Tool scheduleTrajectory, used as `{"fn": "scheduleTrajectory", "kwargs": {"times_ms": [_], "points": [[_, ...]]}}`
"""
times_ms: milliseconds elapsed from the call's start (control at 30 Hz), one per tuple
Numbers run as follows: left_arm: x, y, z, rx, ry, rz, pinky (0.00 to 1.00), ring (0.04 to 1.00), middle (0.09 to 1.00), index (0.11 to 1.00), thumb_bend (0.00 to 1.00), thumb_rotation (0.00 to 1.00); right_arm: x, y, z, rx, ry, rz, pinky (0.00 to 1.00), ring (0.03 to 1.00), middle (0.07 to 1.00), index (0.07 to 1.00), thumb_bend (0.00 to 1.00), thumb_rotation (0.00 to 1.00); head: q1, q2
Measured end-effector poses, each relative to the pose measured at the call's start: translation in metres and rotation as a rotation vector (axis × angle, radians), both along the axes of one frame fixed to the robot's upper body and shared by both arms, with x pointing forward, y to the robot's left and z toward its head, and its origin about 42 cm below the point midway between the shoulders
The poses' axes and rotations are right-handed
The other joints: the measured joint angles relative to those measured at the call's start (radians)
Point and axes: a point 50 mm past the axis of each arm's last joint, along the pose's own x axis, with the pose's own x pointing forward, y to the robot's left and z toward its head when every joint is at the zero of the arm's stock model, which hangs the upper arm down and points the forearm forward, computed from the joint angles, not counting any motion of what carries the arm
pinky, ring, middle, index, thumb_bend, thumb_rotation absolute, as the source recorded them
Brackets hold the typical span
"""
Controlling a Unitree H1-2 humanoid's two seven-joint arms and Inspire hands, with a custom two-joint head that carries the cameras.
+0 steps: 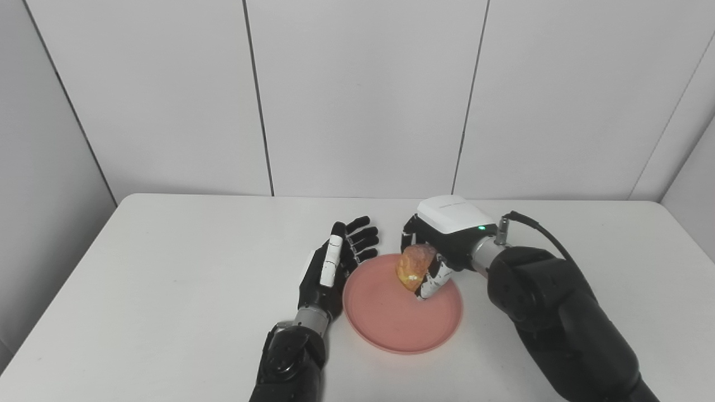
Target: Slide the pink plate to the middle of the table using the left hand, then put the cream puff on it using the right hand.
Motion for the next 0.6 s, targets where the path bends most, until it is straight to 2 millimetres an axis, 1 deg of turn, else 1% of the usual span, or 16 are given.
{"fn": "scheduleTrajectory", "kwargs": {"times_ms": [33,100,167,267,333,367,533,600], "points": [[0.000,0.000,0.000,0.000,0.000,0.000,0.75,0.776,0.758,0.743,0.95,0.85,0.000,0.002,-0.001,0.005,0.001,0.004,0.21,0.401,0.486,0.499,0.52,0.00,0.000,0.002],[0.000,0.000,0.000,0.000,0.000,-0.001,0.73,0.760,0.754,0.746,0.96,0.86,0.000,0.006,-0.002,0.014,-0.005,0.012,0.27,0.428,0.510,0.470,0.52,0.00,-0.002,0.002],[0.000,0.000,0.000,0.001,0.000,-0.001,0.72,0.759,0.753,0.746,0.96,0.86,0.001,0.008,-0.005,0.010,0.007,0.015,0.30,0.440,0.520,0.461,0.52,0.00,-0.002,0.003],[0.000,0.000,0.000,0.003,0.000,-0.002,0.74,0.755,0.742,0.741,0.96,0.85,0.004,0.011,-0.014,-0.017,0.029,0.024,0.30,0.426,0.494,0.495,0.52,0.00,-0.002,0.003],[0.000,0.000,0.000,0.002,0.000,-0.002,0.74,0.752,0.744,0.744,0.96,0.85,0.006,0.015,-0.021,-0.035,0.049,0.029,0.28,0.399,0.461,0.523,0.52,0.00,-0.002,0.006],[0.000,0.000,0.000,0.003,0.000,-0.002,0.74,0.754,0.746,0.746,0.96,0.85,0.006,0.017,-0.024,-0.039,0.056,0.032,0.28,0.399,0.460,0.522,0.52,0.00,-0.003,0.000],[0.000,-0.001,0.000,0.005,-0.002,-0.007,0.74,0.757,0.750,0.750,0.95,0.85,0.006,0.028,-0.033,-0.047,0.071,0.052,0.25,0.403,0.476,0.505,0.52,0.00,-0.008,0.003],[0.000,-0.001,0.000,0.007,-0.002,-0.007,0.73,0.757,0.752,0.753,0.96,0.85,0.006,0.030,-0.035,-0.041,0.079,0.058,0.28,0.420,0.491,0.496,0.52,0.00,-0.008,0.003]]}}
